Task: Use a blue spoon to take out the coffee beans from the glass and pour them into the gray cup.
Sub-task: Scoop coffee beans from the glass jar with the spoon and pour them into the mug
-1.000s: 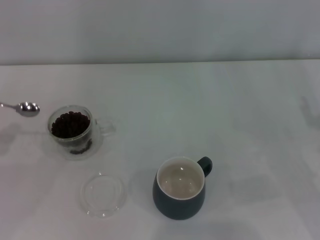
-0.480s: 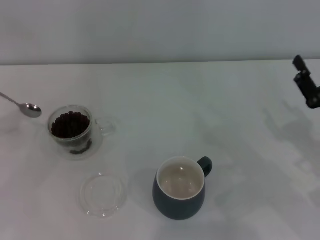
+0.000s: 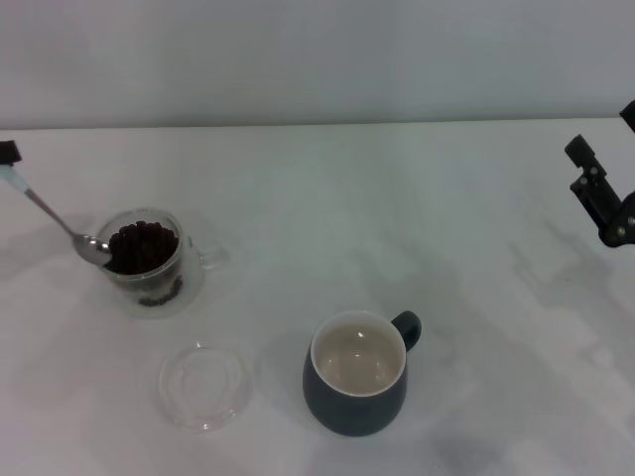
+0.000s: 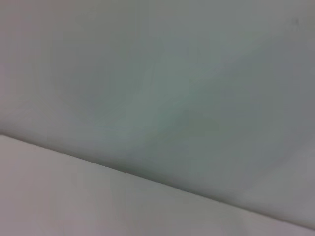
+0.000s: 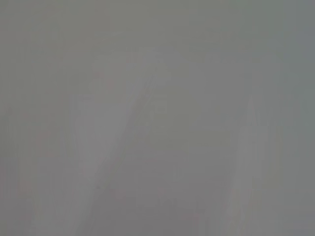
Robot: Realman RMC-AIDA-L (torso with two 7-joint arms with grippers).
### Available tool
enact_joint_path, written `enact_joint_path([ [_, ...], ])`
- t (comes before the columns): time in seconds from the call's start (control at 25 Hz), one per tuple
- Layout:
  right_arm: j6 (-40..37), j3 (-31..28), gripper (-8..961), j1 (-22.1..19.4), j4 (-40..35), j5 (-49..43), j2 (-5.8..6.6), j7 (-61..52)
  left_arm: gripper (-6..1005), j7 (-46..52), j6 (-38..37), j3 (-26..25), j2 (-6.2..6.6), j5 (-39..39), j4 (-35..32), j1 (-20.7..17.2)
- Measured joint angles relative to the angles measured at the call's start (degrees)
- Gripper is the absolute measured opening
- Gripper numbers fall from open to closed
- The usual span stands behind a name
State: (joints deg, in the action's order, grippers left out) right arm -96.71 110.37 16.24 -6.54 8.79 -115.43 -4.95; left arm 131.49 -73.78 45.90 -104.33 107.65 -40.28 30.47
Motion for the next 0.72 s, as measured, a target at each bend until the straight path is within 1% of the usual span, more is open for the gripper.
enact_joint_path([
  [0.16,-0.3,0.3,604,-0.5,0.0,0.0,0.02,-1.6,132,-0.7,0.1,0.0,-0.27,0.4,0.0,1.2],
  [0.24,-0.3,0.3,604,-0.6,0.2,0.0,0.03,-2.0,132,-1.3,0.2,0.1,-0.64,0.6,-0.1,1.8],
  [0.4,-0.1,0.3,604,-0.6,0.3,0.0,0.04,-2.2,132,-2.3,1.5,0.2,-1.8,2.0,-0.4,2.9],
  [0.56,0.1,0.3,604,-0.6,0.2,0.0,0.04,-2.7,132,-4.2,3.5,0.5,-3.3,3.7,-1.5,3.3],
  [0.72,0.2,0.2,604,-0.6,0.0,0.2,0.04,-2.7,133,-4.9,5.1,0.5,-4.07,5.3,-1.6,3.9],
])
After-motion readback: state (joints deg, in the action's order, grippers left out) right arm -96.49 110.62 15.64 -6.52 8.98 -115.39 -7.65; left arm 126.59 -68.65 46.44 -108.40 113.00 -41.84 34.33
